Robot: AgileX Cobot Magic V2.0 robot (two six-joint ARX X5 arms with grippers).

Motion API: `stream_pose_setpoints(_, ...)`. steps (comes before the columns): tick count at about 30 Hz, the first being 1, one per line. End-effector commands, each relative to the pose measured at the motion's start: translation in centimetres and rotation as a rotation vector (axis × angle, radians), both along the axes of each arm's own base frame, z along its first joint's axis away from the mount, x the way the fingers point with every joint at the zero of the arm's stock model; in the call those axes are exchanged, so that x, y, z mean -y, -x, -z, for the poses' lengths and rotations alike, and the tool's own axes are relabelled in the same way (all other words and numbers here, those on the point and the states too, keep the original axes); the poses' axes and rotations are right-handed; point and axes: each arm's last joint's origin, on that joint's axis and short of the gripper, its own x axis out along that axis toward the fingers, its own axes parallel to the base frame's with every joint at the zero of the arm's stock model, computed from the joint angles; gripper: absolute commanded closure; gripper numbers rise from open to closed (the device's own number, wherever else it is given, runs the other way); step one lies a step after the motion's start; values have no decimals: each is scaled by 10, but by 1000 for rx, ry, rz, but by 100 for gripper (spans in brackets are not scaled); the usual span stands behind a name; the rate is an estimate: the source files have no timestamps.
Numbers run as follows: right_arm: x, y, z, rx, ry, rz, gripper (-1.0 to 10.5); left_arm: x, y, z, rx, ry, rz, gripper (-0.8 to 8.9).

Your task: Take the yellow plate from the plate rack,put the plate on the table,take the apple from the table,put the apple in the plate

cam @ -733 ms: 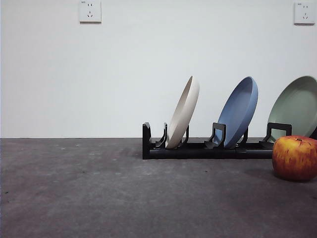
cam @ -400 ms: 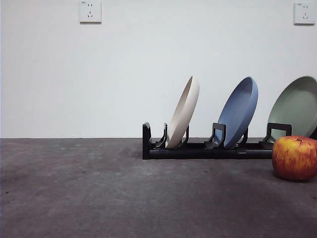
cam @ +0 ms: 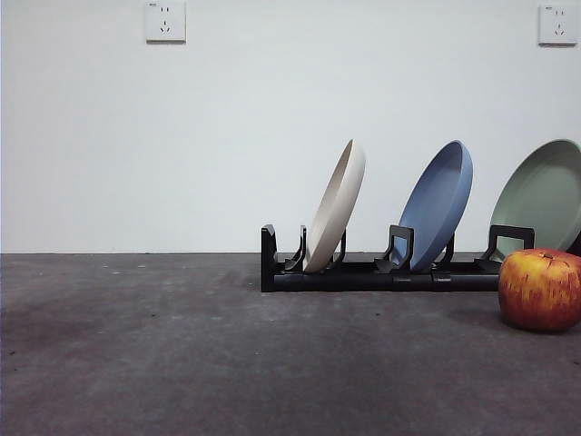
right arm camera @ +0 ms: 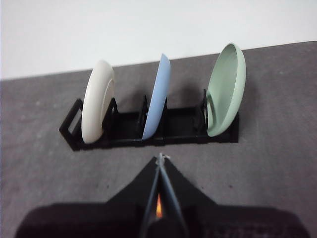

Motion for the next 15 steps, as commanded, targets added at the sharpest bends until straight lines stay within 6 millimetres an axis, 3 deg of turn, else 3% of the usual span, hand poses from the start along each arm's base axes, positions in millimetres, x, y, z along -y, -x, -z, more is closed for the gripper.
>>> stream_pose_setpoints(1, 0, 4, -15, -23, 54, -28, 957, 0, 3, -13, 3, -52, 50, 820)
stream_pose_setpoints(8, -1, 9, -27, -72, 73, -77, 957, 0, 7, -38, -10, -102, 76, 820)
stream_pose_setpoints(15, -1, 10, -25, -93, 76, -88, 943, 0, 7, -48, 6, -100, 79, 812)
